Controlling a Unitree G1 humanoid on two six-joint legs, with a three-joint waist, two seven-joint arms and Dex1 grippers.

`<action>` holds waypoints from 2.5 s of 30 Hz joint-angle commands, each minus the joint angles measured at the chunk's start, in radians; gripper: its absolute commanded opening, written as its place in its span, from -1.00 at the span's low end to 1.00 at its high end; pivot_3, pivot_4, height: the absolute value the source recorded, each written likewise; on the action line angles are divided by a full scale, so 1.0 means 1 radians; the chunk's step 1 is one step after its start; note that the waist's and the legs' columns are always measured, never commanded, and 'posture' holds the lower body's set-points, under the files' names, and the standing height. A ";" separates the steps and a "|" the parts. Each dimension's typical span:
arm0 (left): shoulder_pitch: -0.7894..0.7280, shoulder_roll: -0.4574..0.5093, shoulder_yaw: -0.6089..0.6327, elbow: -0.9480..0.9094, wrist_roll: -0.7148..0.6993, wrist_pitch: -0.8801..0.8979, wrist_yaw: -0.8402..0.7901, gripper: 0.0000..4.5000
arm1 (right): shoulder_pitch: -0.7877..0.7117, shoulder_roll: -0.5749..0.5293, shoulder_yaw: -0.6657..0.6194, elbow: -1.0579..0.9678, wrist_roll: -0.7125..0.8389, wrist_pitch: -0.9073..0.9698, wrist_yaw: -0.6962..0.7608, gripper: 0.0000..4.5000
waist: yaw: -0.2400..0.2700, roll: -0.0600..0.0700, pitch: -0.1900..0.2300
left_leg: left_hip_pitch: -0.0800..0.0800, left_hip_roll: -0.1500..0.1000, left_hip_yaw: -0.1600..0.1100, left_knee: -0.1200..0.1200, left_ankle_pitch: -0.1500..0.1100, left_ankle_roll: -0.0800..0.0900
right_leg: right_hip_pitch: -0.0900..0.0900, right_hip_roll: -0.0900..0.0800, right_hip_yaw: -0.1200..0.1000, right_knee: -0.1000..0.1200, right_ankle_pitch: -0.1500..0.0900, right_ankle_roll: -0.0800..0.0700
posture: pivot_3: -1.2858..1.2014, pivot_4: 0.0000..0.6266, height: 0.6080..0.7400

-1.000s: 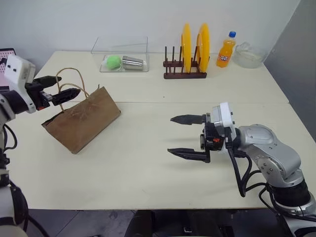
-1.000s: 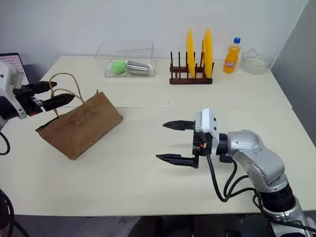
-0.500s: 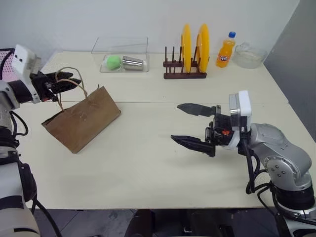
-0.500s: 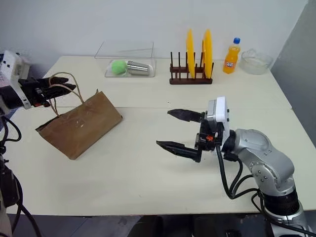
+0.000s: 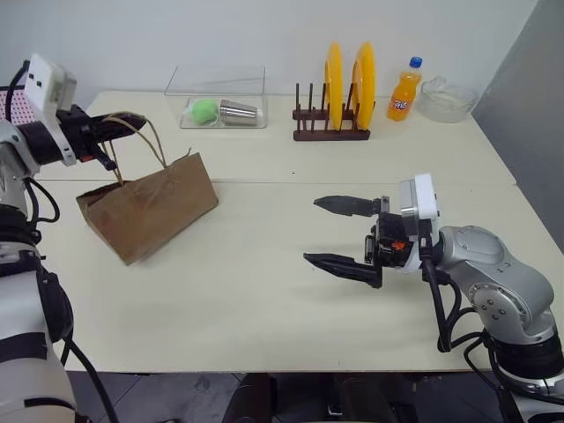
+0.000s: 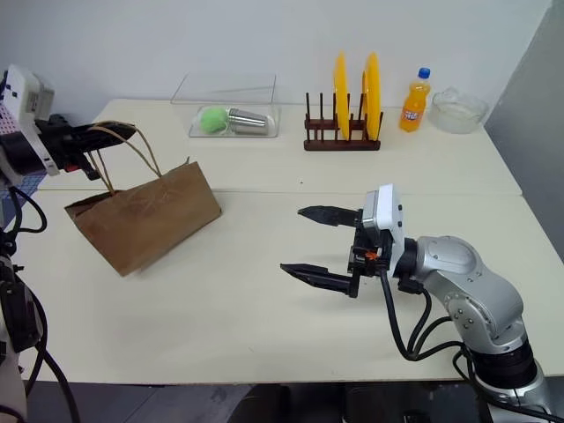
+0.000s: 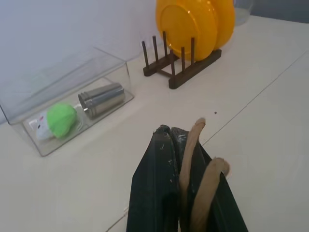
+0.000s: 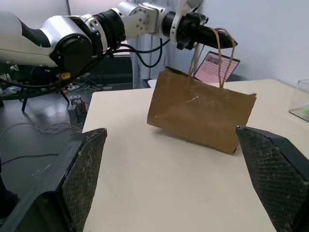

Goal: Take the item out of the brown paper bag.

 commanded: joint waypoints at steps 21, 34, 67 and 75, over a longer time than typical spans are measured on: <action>-0.409 -0.379 -0.082 0.259 0.110 -0.212 -0.026 -0.99 | 0.215 -0.112 -0.174 -0.167 0.007 0.027 -0.161 1.00 | 0.004 -0.006 0.003 | -0.004 -0.001 0.000 0.013 0.000 0.000 | -0.002 0.000 0.000 0.012 -0.003 0.005 | 0.03 -0.52 1.00; -0.477 -0.581 -0.055 0.427 0.164 -0.289 0.193 -0.99 | 0.324 -0.138 -0.215 -0.241 -0.010 0.042 -0.247 1.00 | -0.001 -0.007 0.004 | -0.004 -0.001 0.000 0.013 0.000 0.000 | -0.002 0.000 0.001 0.013 -0.003 0.005 | 0.03 -0.52 1.00; -0.419 -0.554 -0.141 0.399 0.324 -0.289 0.122 -0.91 | 0.309 -0.121 -0.196 -0.189 -0.085 0.015 -0.288 1.00 | 0.001 -0.007 0.004 | -0.004 -0.001 0.000 0.013 0.000 0.000 | -0.002 0.000 0.000 0.013 -0.003 0.005 | 0.03 -0.52 1.00; -0.399 -0.533 -0.171 0.393 0.359 -0.345 0.118 0.10 | 0.300 -0.121 -0.191 -0.191 -0.087 0.018 -0.288 1.00 | 0.000 -0.007 0.004 | -0.003 -0.001 0.001 0.014 0.000 0.000 | -0.002 0.000 0.001 0.014 -0.002 0.005 | 0.03 -0.52 1.00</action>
